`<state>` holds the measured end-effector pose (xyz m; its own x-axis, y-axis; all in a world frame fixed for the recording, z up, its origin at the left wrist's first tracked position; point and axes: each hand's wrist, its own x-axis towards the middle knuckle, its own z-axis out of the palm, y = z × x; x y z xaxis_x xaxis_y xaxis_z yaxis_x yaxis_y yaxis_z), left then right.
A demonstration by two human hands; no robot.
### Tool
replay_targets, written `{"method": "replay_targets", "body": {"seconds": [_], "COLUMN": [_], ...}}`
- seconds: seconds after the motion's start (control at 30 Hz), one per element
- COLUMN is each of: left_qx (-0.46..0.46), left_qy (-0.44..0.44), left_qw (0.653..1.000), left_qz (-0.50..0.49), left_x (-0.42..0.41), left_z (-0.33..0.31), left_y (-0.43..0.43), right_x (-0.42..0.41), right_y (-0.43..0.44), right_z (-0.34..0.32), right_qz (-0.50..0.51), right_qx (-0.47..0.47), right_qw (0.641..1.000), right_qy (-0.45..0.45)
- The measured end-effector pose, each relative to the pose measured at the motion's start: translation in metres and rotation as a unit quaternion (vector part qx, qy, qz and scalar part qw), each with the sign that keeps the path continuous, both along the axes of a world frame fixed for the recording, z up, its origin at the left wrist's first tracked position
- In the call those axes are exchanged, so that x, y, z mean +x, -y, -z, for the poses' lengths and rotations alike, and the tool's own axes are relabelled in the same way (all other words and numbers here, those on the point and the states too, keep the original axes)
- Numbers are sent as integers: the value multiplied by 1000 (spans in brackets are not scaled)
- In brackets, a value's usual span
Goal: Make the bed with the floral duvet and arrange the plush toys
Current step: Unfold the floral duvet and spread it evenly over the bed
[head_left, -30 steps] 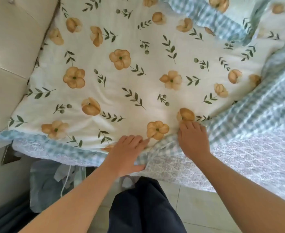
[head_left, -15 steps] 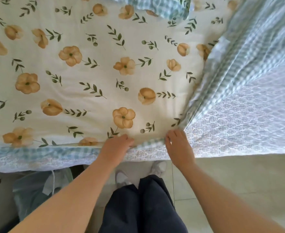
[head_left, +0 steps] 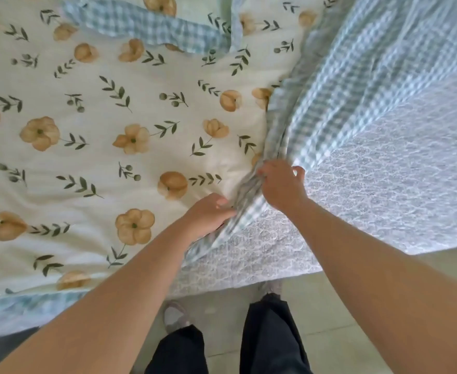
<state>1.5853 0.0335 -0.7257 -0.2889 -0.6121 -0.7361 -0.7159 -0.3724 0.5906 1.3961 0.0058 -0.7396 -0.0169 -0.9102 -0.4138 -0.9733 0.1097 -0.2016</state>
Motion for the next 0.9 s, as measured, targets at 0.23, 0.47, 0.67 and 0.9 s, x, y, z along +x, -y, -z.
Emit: {"method": "replay_targets", "body": {"seconds": [0.23, 0.47, 0.67, 0.9], "left_qx": [-24, -63, -91, -211], "left_qy": [-11, -60, 51, 69], "left_qw": [997, 968, 970, 962], "left_qz": [-79, -237, -221, -158], "left_x": [-96, -181, -207, -238], "left_z": [-2, 8, 27, 19], "left_y": [51, 125, 150, 121], "right_x": [-92, -164, -187, -191], "right_y": [91, 179, 220, 230], "right_z": [-9, -4, 0, 10], "right_qz": [35, 203, 296, 386], "right_qx": [-4, 79, 125, 173], "right_qw": [999, 961, 924, 879], "right_qy": [15, 168, 208, 221]}}
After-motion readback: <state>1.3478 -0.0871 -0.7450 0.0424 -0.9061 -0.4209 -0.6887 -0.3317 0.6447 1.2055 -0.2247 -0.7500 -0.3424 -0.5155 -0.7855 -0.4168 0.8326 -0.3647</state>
